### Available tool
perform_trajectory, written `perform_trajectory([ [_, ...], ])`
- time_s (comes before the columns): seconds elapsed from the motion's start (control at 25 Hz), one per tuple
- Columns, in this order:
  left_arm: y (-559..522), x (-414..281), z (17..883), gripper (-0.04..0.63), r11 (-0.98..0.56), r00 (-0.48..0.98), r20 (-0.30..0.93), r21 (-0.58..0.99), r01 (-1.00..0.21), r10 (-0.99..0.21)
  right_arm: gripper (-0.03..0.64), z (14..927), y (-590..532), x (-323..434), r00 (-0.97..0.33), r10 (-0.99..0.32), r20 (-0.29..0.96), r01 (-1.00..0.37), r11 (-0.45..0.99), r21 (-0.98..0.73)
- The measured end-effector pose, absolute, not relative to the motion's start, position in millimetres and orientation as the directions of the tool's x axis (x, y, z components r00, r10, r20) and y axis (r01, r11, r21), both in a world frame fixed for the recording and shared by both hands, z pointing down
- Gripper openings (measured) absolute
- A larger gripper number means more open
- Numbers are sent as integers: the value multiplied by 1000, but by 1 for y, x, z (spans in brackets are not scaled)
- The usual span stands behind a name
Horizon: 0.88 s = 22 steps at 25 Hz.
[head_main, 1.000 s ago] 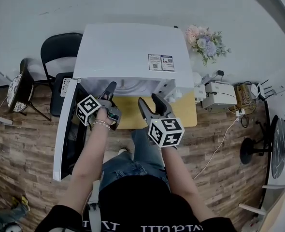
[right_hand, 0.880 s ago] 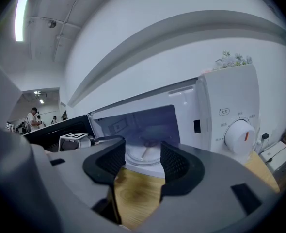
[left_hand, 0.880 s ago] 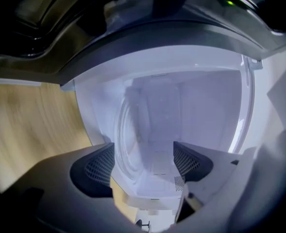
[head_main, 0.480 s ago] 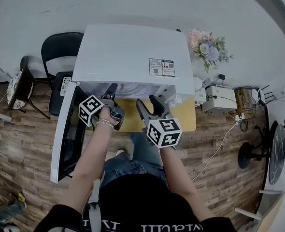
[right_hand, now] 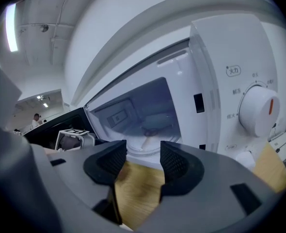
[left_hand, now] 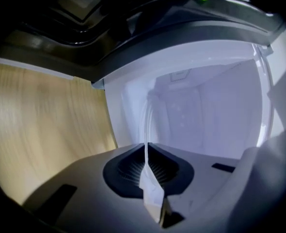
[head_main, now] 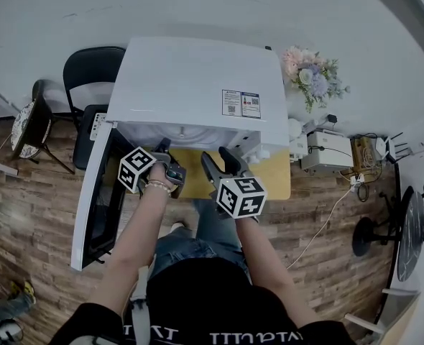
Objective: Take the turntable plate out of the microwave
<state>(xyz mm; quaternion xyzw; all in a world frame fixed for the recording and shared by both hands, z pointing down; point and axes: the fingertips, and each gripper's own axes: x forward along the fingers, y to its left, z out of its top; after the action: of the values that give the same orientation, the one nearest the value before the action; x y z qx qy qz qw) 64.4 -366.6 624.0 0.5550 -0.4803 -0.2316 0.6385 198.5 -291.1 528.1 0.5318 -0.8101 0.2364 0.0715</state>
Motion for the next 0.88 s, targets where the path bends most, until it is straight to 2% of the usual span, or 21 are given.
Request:
perform_trajectory([
  [0.48,-360,70,599,25,243,459,288,957,-155,-841,207,537,-293,184,-465,-801,376,-869,334,-365],
  [0.64,-356,69,597,25,237,463,276,961,-143,-842,207,549,-303,184,-478,-807,346,-805,245,-541],
  [0.76,-356,69,596,25,242,463,279,960,-140,-841,206,563,-313,188,-471,-822,321,-687,113,-718],
  [0.88,-354,69,598,25,252,465,291,957,-145,-836,199,577,-321,187,-469,-834,293,-563,26,-826],
])
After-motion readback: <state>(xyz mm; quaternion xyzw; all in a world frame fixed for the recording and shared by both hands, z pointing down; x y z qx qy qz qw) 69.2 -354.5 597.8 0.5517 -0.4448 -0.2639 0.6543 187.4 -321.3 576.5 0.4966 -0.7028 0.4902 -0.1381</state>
